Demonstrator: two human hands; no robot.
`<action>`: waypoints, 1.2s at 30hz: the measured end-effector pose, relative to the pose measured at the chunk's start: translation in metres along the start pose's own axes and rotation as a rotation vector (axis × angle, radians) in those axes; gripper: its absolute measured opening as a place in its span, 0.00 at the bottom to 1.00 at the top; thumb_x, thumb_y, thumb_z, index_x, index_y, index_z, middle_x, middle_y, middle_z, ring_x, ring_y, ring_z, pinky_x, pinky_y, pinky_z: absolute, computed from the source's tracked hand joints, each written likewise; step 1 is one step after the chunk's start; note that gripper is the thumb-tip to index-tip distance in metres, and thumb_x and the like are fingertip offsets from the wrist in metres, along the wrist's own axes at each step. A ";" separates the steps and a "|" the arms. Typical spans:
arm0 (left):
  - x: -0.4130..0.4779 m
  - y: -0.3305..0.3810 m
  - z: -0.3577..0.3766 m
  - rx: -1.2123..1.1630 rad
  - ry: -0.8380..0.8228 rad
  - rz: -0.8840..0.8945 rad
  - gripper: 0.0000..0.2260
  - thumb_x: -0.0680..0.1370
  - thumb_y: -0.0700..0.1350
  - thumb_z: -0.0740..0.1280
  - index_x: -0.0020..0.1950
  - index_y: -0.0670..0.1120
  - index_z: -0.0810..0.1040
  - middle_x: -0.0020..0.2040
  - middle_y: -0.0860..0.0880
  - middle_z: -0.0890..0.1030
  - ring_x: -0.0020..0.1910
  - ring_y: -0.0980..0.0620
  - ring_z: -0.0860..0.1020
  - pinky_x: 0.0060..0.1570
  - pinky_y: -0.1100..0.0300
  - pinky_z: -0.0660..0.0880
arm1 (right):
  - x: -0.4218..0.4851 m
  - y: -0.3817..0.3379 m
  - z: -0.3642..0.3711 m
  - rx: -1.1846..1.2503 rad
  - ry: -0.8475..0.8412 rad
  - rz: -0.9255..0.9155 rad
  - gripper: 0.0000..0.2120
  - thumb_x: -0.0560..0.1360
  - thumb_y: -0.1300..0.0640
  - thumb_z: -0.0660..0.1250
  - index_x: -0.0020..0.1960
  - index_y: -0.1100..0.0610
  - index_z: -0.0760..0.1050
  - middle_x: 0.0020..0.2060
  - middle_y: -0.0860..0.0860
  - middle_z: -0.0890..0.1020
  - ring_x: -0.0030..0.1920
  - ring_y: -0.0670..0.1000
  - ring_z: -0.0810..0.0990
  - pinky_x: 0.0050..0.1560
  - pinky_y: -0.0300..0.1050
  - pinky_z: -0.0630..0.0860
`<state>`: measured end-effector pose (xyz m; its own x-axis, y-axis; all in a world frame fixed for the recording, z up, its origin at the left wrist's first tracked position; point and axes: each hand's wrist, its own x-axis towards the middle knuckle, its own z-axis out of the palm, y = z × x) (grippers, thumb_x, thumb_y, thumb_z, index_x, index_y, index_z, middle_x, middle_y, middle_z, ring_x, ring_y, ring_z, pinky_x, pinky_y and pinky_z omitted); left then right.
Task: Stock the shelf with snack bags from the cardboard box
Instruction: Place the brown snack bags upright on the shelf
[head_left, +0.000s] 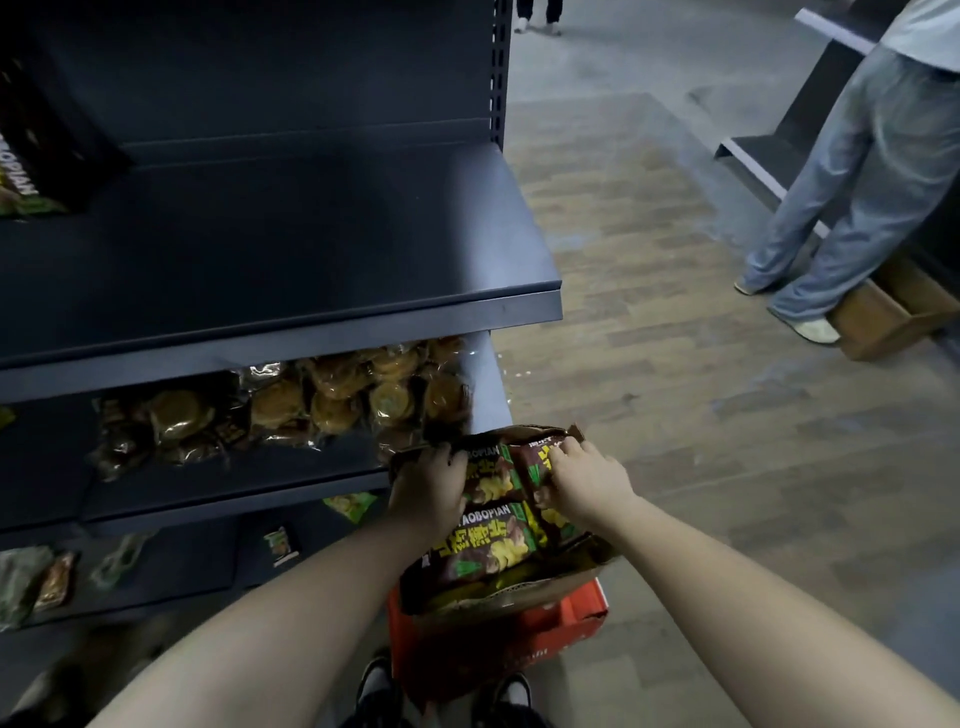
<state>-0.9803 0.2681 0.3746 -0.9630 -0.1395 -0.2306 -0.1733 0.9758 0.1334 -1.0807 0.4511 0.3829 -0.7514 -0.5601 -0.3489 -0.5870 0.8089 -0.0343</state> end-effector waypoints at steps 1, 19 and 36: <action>0.004 0.001 0.003 0.020 -0.025 -0.009 0.25 0.77 0.49 0.63 0.73 0.46 0.62 0.69 0.44 0.67 0.68 0.45 0.67 0.64 0.52 0.68 | 0.003 0.001 0.004 0.037 -0.022 0.040 0.21 0.76 0.46 0.61 0.62 0.58 0.67 0.62 0.55 0.70 0.64 0.57 0.69 0.56 0.53 0.72; 0.028 0.005 0.034 0.227 -0.155 -0.100 0.38 0.74 0.40 0.63 0.78 0.46 0.45 0.74 0.41 0.59 0.70 0.41 0.61 0.63 0.43 0.63 | 0.029 -0.006 0.051 0.268 -0.142 0.255 0.44 0.72 0.42 0.68 0.76 0.57 0.47 0.64 0.60 0.65 0.64 0.63 0.69 0.59 0.60 0.70; 0.002 -0.020 0.017 -0.469 0.230 0.027 0.36 0.67 0.39 0.71 0.74 0.45 0.63 0.65 0.44 0.73 0.66 0.46 0.70 0.64 0.48 0.69 | 0.024 0.012 0.022 1.272 -0.146 0.337 0.33 0.72 0.57 0.69 0.71 0.53 0.56 0.54 0.55 0.77 0.48 0.51 0.80 0.45 0.45 0.79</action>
<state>-0.9752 0.2510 0.3551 -0.9798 -0.1999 -0.0109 -0.1709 0.8068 0.5656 -1.0995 0.4513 0.3529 -0.7177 -0.3405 -0.6075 0.3712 0.5511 -0.7474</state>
